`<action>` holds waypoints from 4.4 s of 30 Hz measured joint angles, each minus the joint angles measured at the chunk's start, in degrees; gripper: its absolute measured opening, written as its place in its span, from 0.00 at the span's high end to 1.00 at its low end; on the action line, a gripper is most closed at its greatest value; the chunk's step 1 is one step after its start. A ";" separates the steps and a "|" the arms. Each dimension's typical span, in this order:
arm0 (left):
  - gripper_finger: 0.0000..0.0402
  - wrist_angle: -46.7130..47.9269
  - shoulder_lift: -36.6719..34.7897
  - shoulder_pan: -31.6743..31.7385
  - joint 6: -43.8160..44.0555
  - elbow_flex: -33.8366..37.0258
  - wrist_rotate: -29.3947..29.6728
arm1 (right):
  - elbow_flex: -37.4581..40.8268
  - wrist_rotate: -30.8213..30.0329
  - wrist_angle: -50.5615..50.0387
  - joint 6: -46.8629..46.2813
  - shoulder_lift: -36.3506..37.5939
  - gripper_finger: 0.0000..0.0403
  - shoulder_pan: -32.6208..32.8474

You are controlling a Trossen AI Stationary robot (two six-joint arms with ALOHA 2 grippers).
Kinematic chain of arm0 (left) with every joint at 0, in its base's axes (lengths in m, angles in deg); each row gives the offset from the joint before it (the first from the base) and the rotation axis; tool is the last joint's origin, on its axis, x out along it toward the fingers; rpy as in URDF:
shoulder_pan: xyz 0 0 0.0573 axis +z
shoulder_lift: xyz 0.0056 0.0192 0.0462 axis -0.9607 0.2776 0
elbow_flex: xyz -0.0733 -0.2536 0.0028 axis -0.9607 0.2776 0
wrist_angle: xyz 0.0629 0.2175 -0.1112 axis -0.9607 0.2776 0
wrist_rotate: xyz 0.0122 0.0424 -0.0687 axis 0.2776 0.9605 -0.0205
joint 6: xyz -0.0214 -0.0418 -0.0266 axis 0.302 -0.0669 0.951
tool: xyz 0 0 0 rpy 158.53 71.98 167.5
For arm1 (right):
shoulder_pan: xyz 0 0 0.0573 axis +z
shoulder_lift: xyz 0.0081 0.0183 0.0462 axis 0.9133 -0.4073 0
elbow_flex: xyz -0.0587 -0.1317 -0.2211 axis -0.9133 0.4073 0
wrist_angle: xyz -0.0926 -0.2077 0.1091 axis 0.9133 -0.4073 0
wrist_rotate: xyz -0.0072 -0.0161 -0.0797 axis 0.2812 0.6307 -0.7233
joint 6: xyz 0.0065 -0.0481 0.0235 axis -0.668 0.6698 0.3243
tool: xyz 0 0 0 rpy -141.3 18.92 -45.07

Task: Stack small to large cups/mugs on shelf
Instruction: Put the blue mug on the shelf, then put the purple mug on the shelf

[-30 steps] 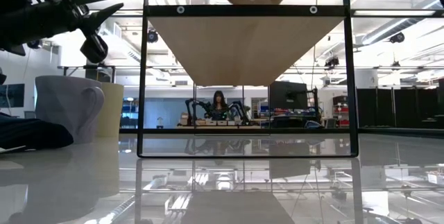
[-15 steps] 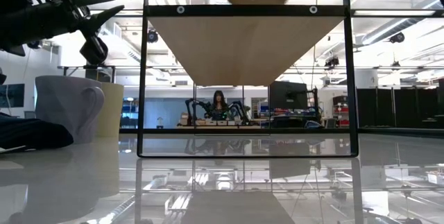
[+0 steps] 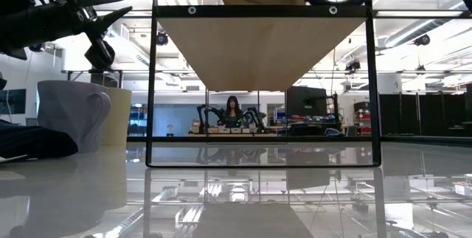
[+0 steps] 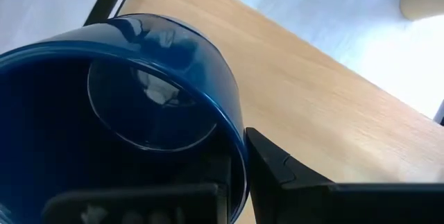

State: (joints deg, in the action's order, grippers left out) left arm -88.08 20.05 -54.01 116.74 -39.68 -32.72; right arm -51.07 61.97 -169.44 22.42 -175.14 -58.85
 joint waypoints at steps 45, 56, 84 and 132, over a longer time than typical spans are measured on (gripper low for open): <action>0.84 3.67 0.80 0.00 -0.06 -1.58 -0.64 | -0.22 -10.26 5.62 -16.70 7.03 0.75 -0.93; 0.84 71.86 8.36 -0.04 -31.88 -37.50 -0.60 | -0.22 -10.77 5.45 -24.93 11.44 0.78 -5.48; 0.65 108.71 21.14 -0.13 -4.47 -43.54 1.74 | -0.20 -17.42 0.51 -25.36 11.70 0.78 -6.45; 0.94 95.68 38.60 -8.83 -7.62 -39.36 2.99 | -0.17 -18.07 -3.65 -27.86 11.77 0.80 -7.89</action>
State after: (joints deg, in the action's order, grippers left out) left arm 7.60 58.65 -62.83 109.12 -79.04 -29.73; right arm -51.24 43.91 -173.08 -5.44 -163.37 -66.74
